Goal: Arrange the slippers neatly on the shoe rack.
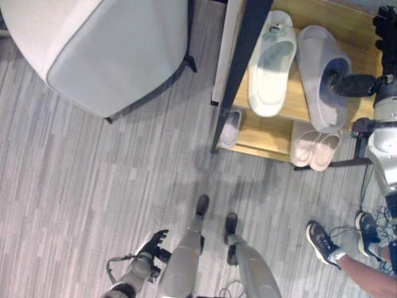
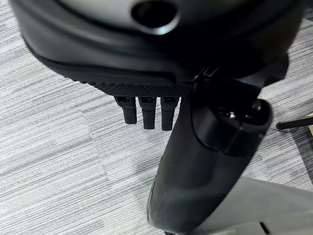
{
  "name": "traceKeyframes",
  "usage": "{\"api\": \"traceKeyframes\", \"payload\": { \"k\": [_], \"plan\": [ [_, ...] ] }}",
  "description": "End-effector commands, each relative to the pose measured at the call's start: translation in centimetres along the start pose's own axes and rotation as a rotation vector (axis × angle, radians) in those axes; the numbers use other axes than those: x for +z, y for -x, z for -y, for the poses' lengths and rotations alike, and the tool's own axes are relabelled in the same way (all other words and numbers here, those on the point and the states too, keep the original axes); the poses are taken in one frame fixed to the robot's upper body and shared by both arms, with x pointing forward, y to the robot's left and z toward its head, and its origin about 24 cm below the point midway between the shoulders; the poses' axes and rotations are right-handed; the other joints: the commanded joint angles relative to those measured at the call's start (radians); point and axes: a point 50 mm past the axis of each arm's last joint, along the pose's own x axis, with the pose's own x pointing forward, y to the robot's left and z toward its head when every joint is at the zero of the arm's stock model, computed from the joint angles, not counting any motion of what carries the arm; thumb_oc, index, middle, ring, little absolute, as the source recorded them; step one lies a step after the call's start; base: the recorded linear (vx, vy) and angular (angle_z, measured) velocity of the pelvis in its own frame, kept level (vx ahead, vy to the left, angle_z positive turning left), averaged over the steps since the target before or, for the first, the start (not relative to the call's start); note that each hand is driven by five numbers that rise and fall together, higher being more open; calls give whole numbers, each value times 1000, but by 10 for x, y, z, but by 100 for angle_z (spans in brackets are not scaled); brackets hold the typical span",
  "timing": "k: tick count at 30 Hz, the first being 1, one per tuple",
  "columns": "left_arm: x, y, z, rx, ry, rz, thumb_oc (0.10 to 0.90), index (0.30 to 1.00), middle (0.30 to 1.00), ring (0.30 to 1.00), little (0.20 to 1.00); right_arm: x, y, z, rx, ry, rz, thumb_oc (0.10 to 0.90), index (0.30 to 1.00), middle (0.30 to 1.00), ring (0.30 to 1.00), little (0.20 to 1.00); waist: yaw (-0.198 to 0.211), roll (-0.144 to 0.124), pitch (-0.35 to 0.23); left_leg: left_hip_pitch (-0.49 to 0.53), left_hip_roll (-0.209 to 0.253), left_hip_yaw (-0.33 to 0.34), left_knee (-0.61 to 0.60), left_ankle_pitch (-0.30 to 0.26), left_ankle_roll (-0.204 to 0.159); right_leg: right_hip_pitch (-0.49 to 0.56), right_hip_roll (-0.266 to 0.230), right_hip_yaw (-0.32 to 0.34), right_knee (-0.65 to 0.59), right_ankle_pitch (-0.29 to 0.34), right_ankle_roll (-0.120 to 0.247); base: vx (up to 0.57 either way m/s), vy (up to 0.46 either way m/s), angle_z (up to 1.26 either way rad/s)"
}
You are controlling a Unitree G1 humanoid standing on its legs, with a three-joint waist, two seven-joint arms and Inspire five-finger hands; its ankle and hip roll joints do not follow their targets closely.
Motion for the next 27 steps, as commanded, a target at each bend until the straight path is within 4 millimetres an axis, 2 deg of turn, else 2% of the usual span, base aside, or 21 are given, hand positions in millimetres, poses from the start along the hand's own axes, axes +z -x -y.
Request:
{"api": "traceKeyframes", "payload": {
  "k": [1, 6, 7, 12, 20, 27],
  "plan": [
    [-14, 5, 8, 0, 42, -39, 800, 900, 900, 900, 900, 55, -17, 51, -250, -166, 270, 800, 900, 900, 900, 900, -3, -25, -60, 8, 36, -52, 113, -181, -22, 6, -51, 43, -39, 41, 71, 2, -4, 10],
    [-16, 5, 4, 13, 50, -52, 800, 900, 900, 900, 900, 44, -17, 48, -212, -189, 219, 800, 900, 900, 900, 900, -3, -30, -66, 13, 38, -56, 106, -180, -23, 10, -53, 40, -49, 47, 72, -4, -2, 3],
    [-18, 5, 4, 13, 54, -63, 800, 900, 900, 900, 900, 35, -16, 40, -161, -182, 174, 800, 900, 900, 900, 900, -4, -32, -69, 16, 39, -56, 106, -180, -23, 12, -53, 41, -52, 49, 73, 0, 0, 0],
    [-14, 4, 7, -3, 47, -54, 800, 900, 900, 900, 900, 24, -11, 23, -100, -196, 124, 800, 900, 900, 900, 900, -7, -36, -68, 16, 39, -57, 107, -181, -22, 13, -53, 37, -53, 51, 72, 0, 0, 0],
    [1, 0, 6, -3, 47, 1, 800, 900, 900, 900, 900, 27, -14, 14, -64, -130, 134, 800, 900, 900, 900, 900, -5, -36, -55, 7, 36, -62, 108, -178, -24, 7, -57, 30, -56, 55, 72, 0, 4, 1],
    [1, -1, 3, 6, 43, -3, 800, 900, 900, 900, 900, 36, -24, 25, -114, -96, 156, 800, 900, 900, 900, 900, 4, -36, -48, -3, 31, -67, 110, -178, -24, 2, -62, 22, -60, 61, 76, 5, 11, 6]
  ]
}}
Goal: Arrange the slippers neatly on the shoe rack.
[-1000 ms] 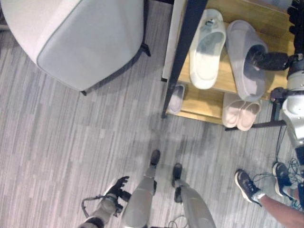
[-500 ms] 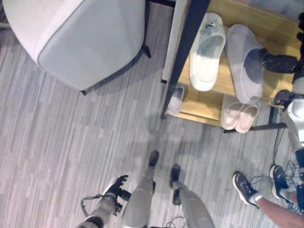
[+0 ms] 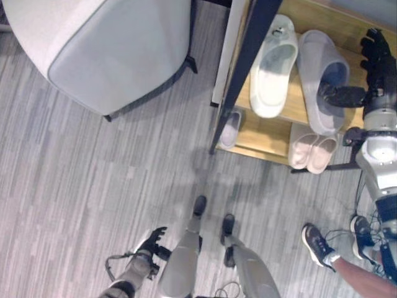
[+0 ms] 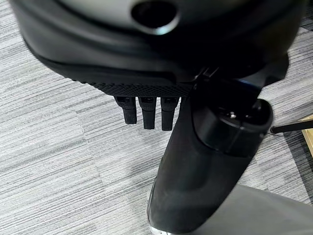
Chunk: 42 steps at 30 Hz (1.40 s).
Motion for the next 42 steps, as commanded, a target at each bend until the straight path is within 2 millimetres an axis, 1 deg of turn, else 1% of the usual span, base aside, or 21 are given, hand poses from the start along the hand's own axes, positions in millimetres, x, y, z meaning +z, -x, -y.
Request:
{"api": "traceKeyframes", "payload": {
  "k": [1, 4, 12, 13, 14, 16, 17, 18, 19, 23, 27, 30, 31, 33, 34, 35, 36, 38, 40, 41, 42],
  "plan": [
    [-4, 2, 8, -8, 49, -17, 800, 900, 900, 900, 900, 59, -27, 35, -147, 13, 237, 800, 900, 900, 900, 900, 5, -24, -53, -11, 25, -41, 110, -179, -26, -30, -71, 47, -24, 42, 82, 0, 16, 8],
    [-6, 2, 4, 5, 52, -23, 800, 900, 900, 900, 900, 58, -32, 38, -129, 65, 217, 800, 900, 900, 900, 900, 9, -28, -49, -16, 25, -40, 108, -176, -27, -36, -74, 43, -27, 47, 84, 2, 10, 2],
    [-2, 0, 1, 21, 67, -11, 800, 900, 900, 900, 900, 49, -29, 32, -83, 139, 185, 800, 900, 900, 900, 900, 11, -32, -36, -29, 21, -42, 113, -177, -27, -44, -78, 40, -28, 50, 86, 0, 0, 0],
    [0, 0, 1, 20, 70, -3, 800, 900, 900, 900, 900, 44, -26, 28, -56, 166, 171, 540, 509, 509, 509, 509, 10, -33, -33, -31, 20, -45, 116, -180, -26, -45, -78, 40, -26, 49, 86, 0, 0, 0],
    [0, 0, 1, 19, 70, -2, 800, 900, 900, 900, 900, 42, -26, 27, -50, 173, 166, 500, 451, 451, 451, 451, 11, -33, -32, -32, 20, -46, 117, -180, -26, -46, -78, 40, -26, 49, 86, 0, 0, 0],
    [1, -1, 1, 18, 69, 0, 800, 900, 900, 900, 900, 38, -24, 25, -43, 175, 152, 458, 387, 387, 387, 387, 10, -34, -31, -34, 19, -47, 118, -181, -26, -48, -79, 39, -25, 49, 87, 0, 0, 0],
    [1, -1, 1, 18, 69, 0, 800, 900, 900, 900, 900, 38, -24, 25, -43, 174, 152, 458, 387, 387, 387, 387, 10, -34, -31, -34, 19, -47, 118, -181, -26, -48, -79, 39, -25, 49, 87, 0, 0, 0],
    [2, -1, 1, 19, 71, 2, 800, 900, 900, 900, 900, 37, -23, 23, -39, 176, 152, 441, 361, 361, 361, 361, 10, -35, -29, -34, 19, -47, 120, -182, -25, -49, -80, 39, -24, 49, 87, 0, 0, 0],
    [2, -1, 1, 19, 72, 2, 800, 900, 900, 900, 900, 36, -23, 22, -37, 173, 151, 400, 300, 300, 300, 300, 9, -36, -28, -35, 18, -47, 123, -183, -25, -49, -79, 39, -23, 49, 86, 0, 0, 0],
    [4, -1, 1, 18, 77, 2, 800, 900, 900, 900, 900, 33, -21, 21, -41, 153, 140, 400, 300, 300, 300, 300, 9, -37, -25, -35, 17, -46, 126, -187, -24, -49, -78, 39, -21, 47, 86, 0, 0, 0],
    [5, -2, 1, 20, 79, 2, 800, 900, 900, 900, 900, 24, -17, 26, -70, 139, 108, 400, 300, 300, 300, 300, 7, -38, -22, -34, 16, -49, 126, -189, -24, -50, -78, 36, -17, 44, 86, 0, 0, 0],
    [7, -3, 1, 28, 95, 6, 800, 900, 900, 900, 900, 17, -14, 45, -156, 173, 75, 400, 300, 300, 300, 300, 1, -38, -21, -33, 14, -49, 127, -192, -23, -51, -79, 38, -14, 44, 87, 0, 0, 0],
    [8, -3, 0, 34, 98, 5, 800, 900, 900, 900, 900, 15, -12, 53, -197, 151, 65, 400, 300, 300, 300, 300, -1, -39, -20, -32, 14, -49, 128, -193, -23, -51, -80, 37, -12, 43, 86, 0, 0, 0],
    [8, -3, 0, 37, 103, 3, 800, 900, 900, 900, 900, 12, -10, 57, -223, 131, 55, 400, 300, 300, 300, 300, -3, -39, -21, -31, 14, -49, 128, -193, -23, -52, -80, 38, -11, 42, 87, -13, 5, 2],
    [8, -3, 0, 41, 112, -2, 800, 900, 900, 900, 900, 7, -4, 67, -265, 109, 41, 400, 300, 300, 300, 300, -14, -39, -24, -28, 14, -47, 127, -196, -22, -52, -80, 39, -7, 39, 88, 0, 0, 0],
    [8, -3, 0, 41, 110, -2, 800, 900, 900, 900, 900, 6, -3, 67, -267, 110, 39, 400, 300, 300, 300, 300, -12, -39, -25, -28, 14, -47, 127, -196, -22, -52, -80, 39, -7, 39, 88, -31, 1, 1],
    [6, -3, 0, 44, 120, -13, 800, 900, 900, 900, 900, 0, 6, 71, -298, 62, 31, 400, 300, 300, 300, 300, -23, -41, -28, -25, 13, -45, 132, -201, -20, -51, -79, 41, 0, 35, 88, -30, -5, -1],
    [2, -2, 3, 37, 129, -31, 800, 900, 900, 900, 900, -9, 24, 68, -313, -3, 29, 400, 300, 300, 300, 300, -38, -41, -35, -19, 13, -39, 140, -209, -17, -47, -79, 43, 17, 26, 88, -36, -3, -2],
    [-1, -1, 7, 31, 133, -45, 800, 900, 900, 900, 900, -14, 43, 57, -301, -90, 38, 400, 300, 300, 300, 300, -51, -41, -43, -13, 13, -34, 148, -218, -13, -44, -78, 46, 32, 17, 89, 0, 0, 0],
    [-4, 0, 9, 21, 130, -54, 800, 900, 900, 900, 900, -17, 56, 45, -266, -147, 41, 400, 300, 300, 300, 300, -52, -43, -50, -8, 13, -30, 158, -225, -11, -40, -79, 46, 41, 10, 89, 0, 0, 0],
    [-4, 1, 11, 16, 135, -57, 800, 900, 900, 900, 900, -16, 64, 34, -219, -183, 47, 400, 300, 300, 300, 300, -58, -43, -51, -6, 13, -26, 166, -229, -11, -38, -79, 47, 49, 7, 89, -18, -1, -6]
  ]
}}
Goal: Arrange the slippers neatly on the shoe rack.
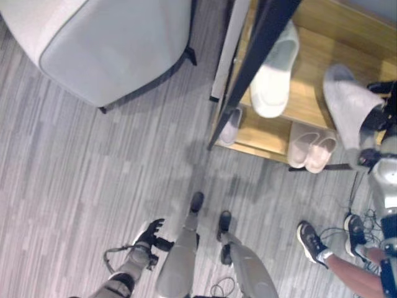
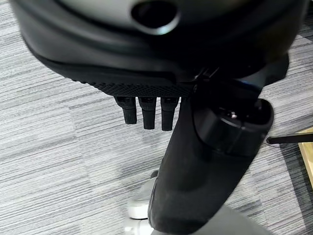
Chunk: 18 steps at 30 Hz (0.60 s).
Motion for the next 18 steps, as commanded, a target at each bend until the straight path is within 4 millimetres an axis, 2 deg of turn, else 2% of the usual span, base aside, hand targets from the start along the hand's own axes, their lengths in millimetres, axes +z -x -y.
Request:
{"api": "traceKeyframes", "payload": {
  "k": [1, 2, 3, 4, 5, 6, 7, 9, 10, 12, 14, 15, 16, 18],
  "plan": [
    [-21, 9, 26, -40, 75, -80, 800, 900, 900, 900, 900, 46, 20, -2, 72, -185, 268, 400, 300, 300, 300, 300, -37, -14, -69, -10, 18, -15, 180, -239, -10, -50, -76, 54, 69, 1, 87, -22, 0, -8],
    [-23, 10, 29, -50, 75, -87, 800, 900, 900, 900, 900, 43, 33, -11, 136, -213, 259, 400, 300, 300, 300, 300, -42, -14, -69, -9, 18, -10, 199, -247, -9, -49, -76, 54, 85, -6, 85, -13, 2, -13],
    [-24, 11, 28, -51, 73, -90, 800, 900, 900, 900, 900, 42, 35, -11, 136, -213, 255, 400, 300, 300, 300, 300, -40, -16, -71, -10, 18, -9, 204, -251, -9, -50, -76, 55, 89, -9, 86, -18, 2, -17],
    [-25, 12, 32, -59, 80, -92, 800, 900, 900, 900, 900, 39, 64, -27, 251, -324, 240, 400, 300, 300, 300, 300, -51, -17, -67, -9, 22, 0, 246, -269, -7, -50, -74, 56, 118, -22, 82, -7, 3, -19],
    [-26, 13, 32, -60, 79, -94, 800, 900, 900, 900, 900, 38, 65, -27, 252, -325, 237, 400, 300, 300, 300, 300, -50, -17, -67, -9, 22, 1, 249, -271, -7, -50, -74, 57, 120, -24, 82, -6, 10, -21],
    [-29, 14, 34, -69, 80, -101, 800, 900, 900, 900, 900, 34, 77, -33, 309, -377, 211, 400, 300, 300, 300, 300, -55, -17, -63, -9, 24, 9, 277, -283, -5, -50, -74, 56, 144, -31, 80, 3, 19, -13],
    [-34, 16, 34, -70, 81, -102, 800, 900, 900, 900, 900, 20, 98, -39, 386, -444, 127, 400, 300, 300, 300, 300, -61, -15, -54, -8, 32, 22, 320, -302, -4, -58, -71, 55, 191, -43, 82, -11, 28, -13],
    [-40, 21, 37, -83, 93, -105, 800, 900, 900, 900, 900, -8, 118, -59, 508, -455, -43, 400, 300, 300, 300, 300, -61, -9, -39, -14, 52, 59, 383, -330, -2, -84, -85, 51, 252, -37, 91, -65, 50, -33],
    [-41, 22, 39, -93, 94, -99, 800, 900, 900, 900, 900, -17, 120, -63, 528, -443, -91, 400, 300, 300, 300, 300, -54, -1, -28, -22, 60, 69, 412, -339, -2, -101, -94, 40, 286, -38, 97, -89, 45, -48],
    [-37, 23, 40, -101, 100, -71, 800, 900, 900, 900, 900, -28, 120, -72, 539, -446, -159, 400, 300, 300, 300, 300, -41, 17, -1, -50, 70, 77, 498, -372, -1, -123, -106, 19, 355, -73, 90, -66, -20, -51],
    [-36, 22, 37, -89, 111, -60, 800, 900, 900, 900, 900, -35, 113, -77, 517, -437, -189, 400, 300, 300, 300, 300, -34, 42, -1, -112, 69, 63, 573, -391, 3, -178, -119, 6, 443, -113, 84, -39, -35, -9],
    [-36, 22, 37, -89, 111, -60, 800, 900, 900, 900, 900, -35, 113, -77, 517, -437, -189, 400, 300, 300, 300, 300, -34, 42, -1, -112, 69, 63, 573, -391, 3, -178, -119, 6, 443, -113, 84, -46, -30, 24],
    [-29, 21, 38, -93, 107, -28, 800, 900, 900, 900, 900, -29, 87, -80, 452, -430, -157, 400, 300, 300, 300, 300, -25, 71, -1, -175, 61, 50, 638, -411, 8, -237, -125, 2, 513, -152, 67, -54, -37, 19],
    [-27, 21, 40, -97, 110, -26, 800, 900, 900, 900, 900, -14, 54, -77, 357, -417, -90, 400, 300, 300, 300, 300, -20, 91, -1, -257, 57, 48, 719, -430, 12, -316, -127, 3, 592, -191, 49, -82, -33, 19]
  ]
}}
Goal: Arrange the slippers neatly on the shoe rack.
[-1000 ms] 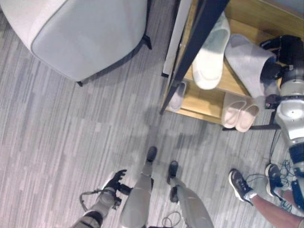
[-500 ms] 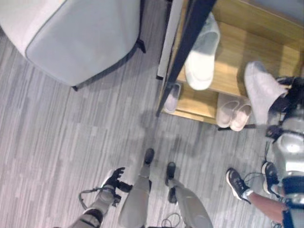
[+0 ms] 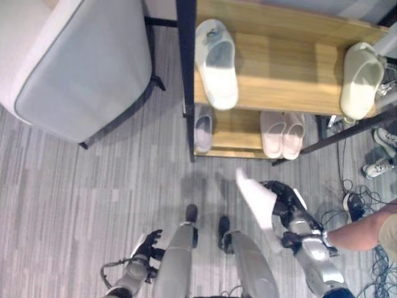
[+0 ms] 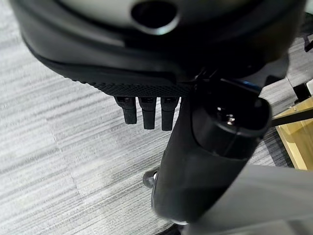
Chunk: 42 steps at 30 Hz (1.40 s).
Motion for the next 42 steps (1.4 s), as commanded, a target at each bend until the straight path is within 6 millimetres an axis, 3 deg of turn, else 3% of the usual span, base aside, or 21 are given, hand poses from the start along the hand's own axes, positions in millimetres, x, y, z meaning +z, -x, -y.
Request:
{"api": "traceKeyframes", "payload": {
  "k": [1, 3, 4, 5, 6, 7, 8, 14, 16, 18, 19, 20, 23, 24, 27, 34, 42],
  "plan": [
    [-9, 6, 24, -53, 55, -26, 800, 900, 900, 900, 900, 146, -39, 22, -141, -56, 539, 400, 300, 300, 300, 300, 22, 74, -21, -82, 54, -56, 217, -189, 0, -116, -77, 2, 66, 14, 44, -87, -13, 26],
    [-9, 5, 23, -42, 60, -38, 800, 900, 900, 900, 900, 202, -48, 35, -246, -80, 686, 400, 300, 300, 300, 300, 34, 94, -21, -164, 53, -54, 301, -217, 5, -201, -78, 9, 144, -20, 32, -56, -2, 12],
    [-9, 4, 23, -42, 61, -37, 800, 900, 900, 900, 900, 203, -48, 35, -245, -80, 688, 400, 300, 300, 300, 300, 34, 94, -21, -168, 53, -54, 305, -218, 5, -206, -77, 10, 148, -22, 32, 41, 1, -9],
    [-13, 6, 23, -43, 50, -46, 800, 900, 900, 900, 900, 248, -51, 50, -341, -115, 784, 400, 300, 300, 300, 300, 56, 118, -21, -229, 50, -51, 391, -274, 9, -274, -71, 17, 238, -90, 29, 61, -26, -6],
    [-13, 6, 22, -40, 45, -43, 800, 900, 900, 900, 900, 272, -51, 60, -387, -99, 817, 400, 300, 300, 300, 300, 68, 130, -21, -286, 44, -49, 449, -291, 8, -329, -73, 20, 292, -114, 23, 16, -16, -4],
    [-16, 6, 17, -19, 47, -56, 800, 900, 900, 900, 900, 307, -54, 55, -392, 11, 833, 400, 300, 300, 300, 300, 82, 139, -21, -370, 46, -47, 528, -316, 14, -415, -69, 37, 369, -141, 14, -37, -13, -2],
    [-15, 5, 18, -19, 51, -54, 800, 900, 900, 900, 900, 310, -55, 54, -389, 13, 837, 400, 300, 300, 300, 300, 80, 140, -21, -376, 46, -46, 534, -319, 15, -422, -68, 38, 374, -143, 14, -60, 14, 4],
    [-4, 1, 15, 45, 50, -28, 800, 900, 900, 900, 900, 352, -42, 29, -369, -8, 993, 400, 300, 300, 300, 300, 80, 154, -21, -637, 50, -47, 841, -416, 42, -688, -69, 63, 675, -239, -20, -4, 4, -1],
    [4, 0, 12, 67, 34, 15, 800, 900, 900, 900, 900, 362, -38, 30, -395, 19, 1013, 400, 300, 300, 300, 300, 82, 160, -21, -710, 45, -46, 947, -447, 49, -761, -73, 71, 785, -267, -31, 17, -23, -7],
    [5, -1, 12, 68, 36, 18, 800, 900, 900, 900, 900, 363, -37, 30, -394, 19, 1016, 400, 300, 300, 300, 300, 81, 160, -21, -720, 44, -46, 958, -452, 49, -771, -73, 73, 796, -273, -31, 29, -2, -4],
    [11, -1, 9, 83, 44, 53, 800, 900, 900, 900, 900, 372, -34, 30, -404, 34, 1033, 400, 300, 300, 300, 300, 83, 164, -21, -788, 39, -47, 1046, -478, 49, -840, -72, 79, 890, -294, -29, 66, 2, 5],
    [14, -1, 8, 101, 41, 70, 800, 900, 900, 900, 900, 384, -28, 29, -410, -36, 1078, 400, 300, 300, 300, 300, 83, 170, -21, -853, 34, -44, 1136, -501, 49, -903, -71, 80, 986, -312, -33, 96, -5, -4],
    [19, -2, 2, 135, 48, 90, 800, 900, 900, 900, 900, 399, -17, 30, -419, -104, 1143, 400, 300, 300, 300, 300, 85, 172, -21, -928, 33, -44, 1231, -536, 47, -979, -75, 88, 1100, -347, -39, 77, -3, -5],
    [19, -2, -2, 153, 49, 98, 800, 900, 900, 900, 900, 413, -10, 24, -411, -157, 1184, 400, 300, 300, 300, 300, 90, 180, -21, -978, 32, -49, 1302, -556, 45, -1028, -72, 101, 1185, -366, -43, 55, 13, 5],
    [18, -2, 1, 167, -6, 99, 800, 900, 900, 900, 900, 425, -3, 12, -380, -205, 1237, 400, 300, 300, 300, 300, 88, 179, -21, -1006, 27, -52, 1360, -584, 48, -1056, -70, 118, 1248, -389, -54, 103, 15, -10],
    [15, 0, 0, 169, -40, 104, 800, 900, 900, 900, 900, 440, 8, 13, -451, -164, 1284, 400, 300, 300, 300, 300, 101, 168, -21, -1008, 26, -52, 1381, -599, 37, -1071, -84, 142, 1299, -395, -52, 33, -1, 3],
    [-3, 9, 1, 164, -83, 96, 800, 900, 900, 900, 900, 447, 1, 16, -614, 76, 1217, 400, 300, 300, 300, 300, 138, 144, -21, -1008, 35, -78, 1394, -636, 39, -1081, -81, 143, 1303, -397, -84, -2, 4, 0]
  ]
}}
